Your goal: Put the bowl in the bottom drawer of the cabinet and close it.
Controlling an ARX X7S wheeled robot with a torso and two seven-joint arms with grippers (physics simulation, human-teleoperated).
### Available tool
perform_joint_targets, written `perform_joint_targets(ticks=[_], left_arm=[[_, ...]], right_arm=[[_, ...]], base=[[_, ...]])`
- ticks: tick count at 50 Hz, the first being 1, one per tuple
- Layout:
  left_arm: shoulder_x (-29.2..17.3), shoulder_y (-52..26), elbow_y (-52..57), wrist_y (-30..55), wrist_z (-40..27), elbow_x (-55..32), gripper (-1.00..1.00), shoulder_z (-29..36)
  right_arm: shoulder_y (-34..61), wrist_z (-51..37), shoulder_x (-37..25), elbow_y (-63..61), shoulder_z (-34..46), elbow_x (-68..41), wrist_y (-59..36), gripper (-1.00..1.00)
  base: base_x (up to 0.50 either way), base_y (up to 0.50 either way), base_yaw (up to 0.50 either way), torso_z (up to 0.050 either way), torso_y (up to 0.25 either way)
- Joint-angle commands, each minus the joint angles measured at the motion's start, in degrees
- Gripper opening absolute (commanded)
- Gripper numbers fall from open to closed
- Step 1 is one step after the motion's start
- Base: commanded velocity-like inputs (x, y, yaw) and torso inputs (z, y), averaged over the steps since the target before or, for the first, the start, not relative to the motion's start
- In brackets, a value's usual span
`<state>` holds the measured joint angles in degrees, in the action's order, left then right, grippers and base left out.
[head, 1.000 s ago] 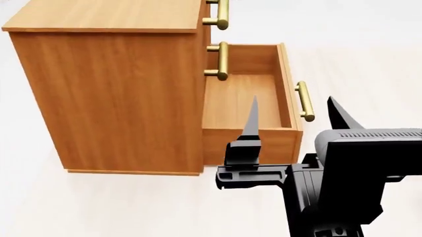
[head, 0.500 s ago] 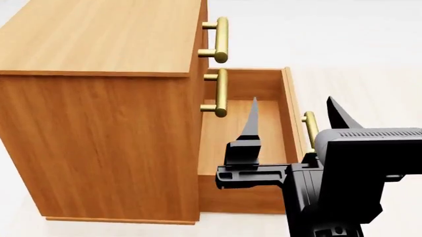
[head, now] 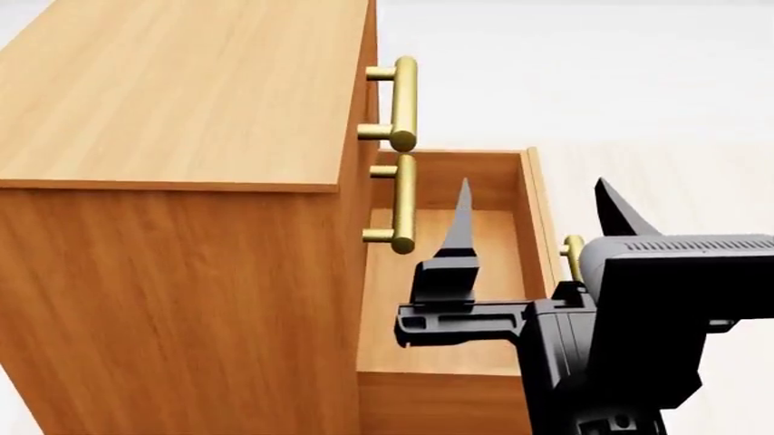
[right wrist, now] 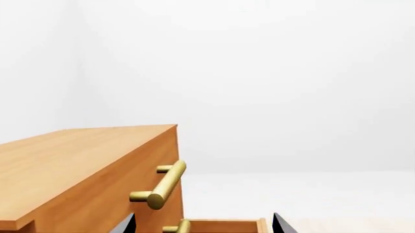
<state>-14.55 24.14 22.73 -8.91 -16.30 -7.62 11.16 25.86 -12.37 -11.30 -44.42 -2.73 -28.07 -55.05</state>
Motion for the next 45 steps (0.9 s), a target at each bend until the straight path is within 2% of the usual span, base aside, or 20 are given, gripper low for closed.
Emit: perform_joint_targets(ticks=[1,11,21,25,45], left_arm=[[-0.5,-0.2,0.0,0.1,-0.6,-0.2,1.0,0.5],[-1.0,-0.2,-0.1,-0.3,-0.9,-0.7,1.0,0.7],[-1.4,-0.3,-0.2,-0.4,-1.3,-0.9,1.0,1.0],[-1.5,-0.4,-0.4,-0.6,-1.4,-1.0,1.0,1.2],[-2.3,-0.2,0.1,-0.6,-2.1,-1.7,1.0,1.7]], right_arm=[[0.2,-0.2,-0.4,0.8,0.3,-0.1,0.5,1.0],[0.1,-1.0,-0.9,1.3,0.6,0.1,0.5,1.0],[0.8,-1.9,-1.9,4.2,0.2,1.4,1.0,1.0],[1.4,-0.6,-1.4,5.4,-1.5,-1.6,-0.6,1.0],[8.4,-1.8,-4.3,17.3,2.7,1.9,-4.0,1.0]], base=[[0.5,0.0,0.0,0.0,0.0],[0.47,0.0,0.0,0.0,0.0],[0.0,0.0,0.0,0.0,0.0],[0.0,0.0,0.0,0.0,0.0],[0.0,0.0,0.0,0.0,0.0]])
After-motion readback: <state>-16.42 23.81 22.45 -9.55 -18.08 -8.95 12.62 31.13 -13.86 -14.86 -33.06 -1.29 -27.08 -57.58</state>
